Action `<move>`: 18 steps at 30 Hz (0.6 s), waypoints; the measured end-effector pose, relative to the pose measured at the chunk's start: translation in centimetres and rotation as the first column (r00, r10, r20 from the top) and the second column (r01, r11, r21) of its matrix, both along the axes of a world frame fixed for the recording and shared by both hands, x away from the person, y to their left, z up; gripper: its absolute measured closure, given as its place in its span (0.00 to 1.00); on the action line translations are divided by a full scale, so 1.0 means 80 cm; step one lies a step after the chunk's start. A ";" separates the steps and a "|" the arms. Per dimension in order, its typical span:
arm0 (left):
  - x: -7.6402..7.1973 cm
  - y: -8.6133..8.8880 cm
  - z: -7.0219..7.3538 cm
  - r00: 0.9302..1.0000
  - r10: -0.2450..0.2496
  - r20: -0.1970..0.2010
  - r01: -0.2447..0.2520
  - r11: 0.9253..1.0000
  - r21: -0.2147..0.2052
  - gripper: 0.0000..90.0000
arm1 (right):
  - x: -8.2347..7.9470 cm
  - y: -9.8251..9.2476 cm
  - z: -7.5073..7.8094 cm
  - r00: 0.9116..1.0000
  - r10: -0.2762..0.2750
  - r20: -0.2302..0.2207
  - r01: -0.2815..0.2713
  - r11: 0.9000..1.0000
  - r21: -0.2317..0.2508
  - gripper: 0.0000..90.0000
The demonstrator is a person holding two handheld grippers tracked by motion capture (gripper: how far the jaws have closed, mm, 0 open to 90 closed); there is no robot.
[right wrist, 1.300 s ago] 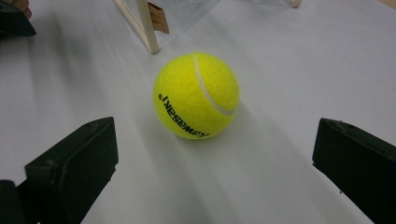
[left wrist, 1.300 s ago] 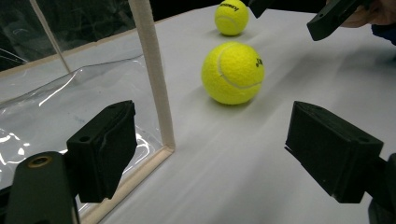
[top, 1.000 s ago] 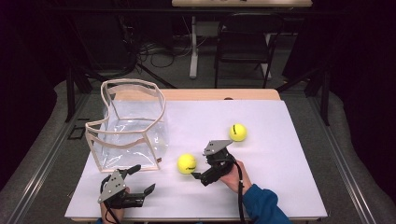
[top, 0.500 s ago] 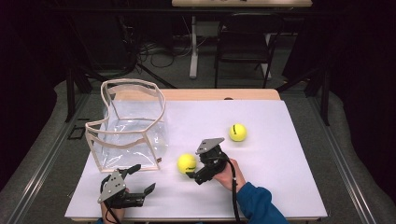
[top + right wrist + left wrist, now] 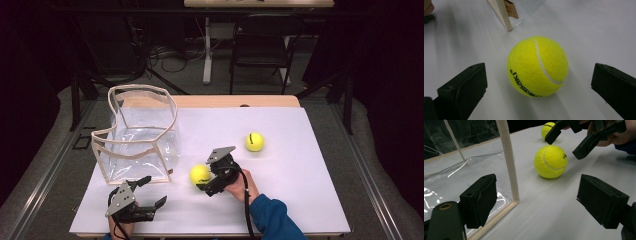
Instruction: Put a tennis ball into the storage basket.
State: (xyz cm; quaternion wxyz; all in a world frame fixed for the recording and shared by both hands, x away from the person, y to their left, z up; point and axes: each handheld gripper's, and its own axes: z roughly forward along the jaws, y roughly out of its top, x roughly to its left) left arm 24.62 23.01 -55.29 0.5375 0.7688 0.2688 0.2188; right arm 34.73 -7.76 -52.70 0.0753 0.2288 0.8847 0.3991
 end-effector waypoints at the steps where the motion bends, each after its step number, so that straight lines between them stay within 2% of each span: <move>1: 0.000 0.000 0.000 1.000 -0.002 0.001 0.002 1.000 0.001 0.18 | 0.000 0.001 -0.001 1.000 0.002 0.001 -0.002 1.000 -0.001 0.00; 11: 0.002 -0.001 0.000 1.000 -0.015 0.000 0.015 1.000 0.008 0.18 | 0.008 0.017 -0.007 1.000 0.010 -0.021 -0.010 1.000 -0.020 0.00; 14: 0.001 -0.002 0.000 1.000 -0.009 0.013 0.009 1.000 0.001 0.18 | 0.011 0.019 -0.010 1.000 0.004 -0.030 -0.005 1.000 -0.025 0.02; 18: 0.003 -0.003 0.000 1.000 -0.019 0.005 0.019 1.000 0.007 0.18 | 0.011 0.022 -0.013 0.999 0.007 -0.031 -0.008 0.999 -0.038 0.03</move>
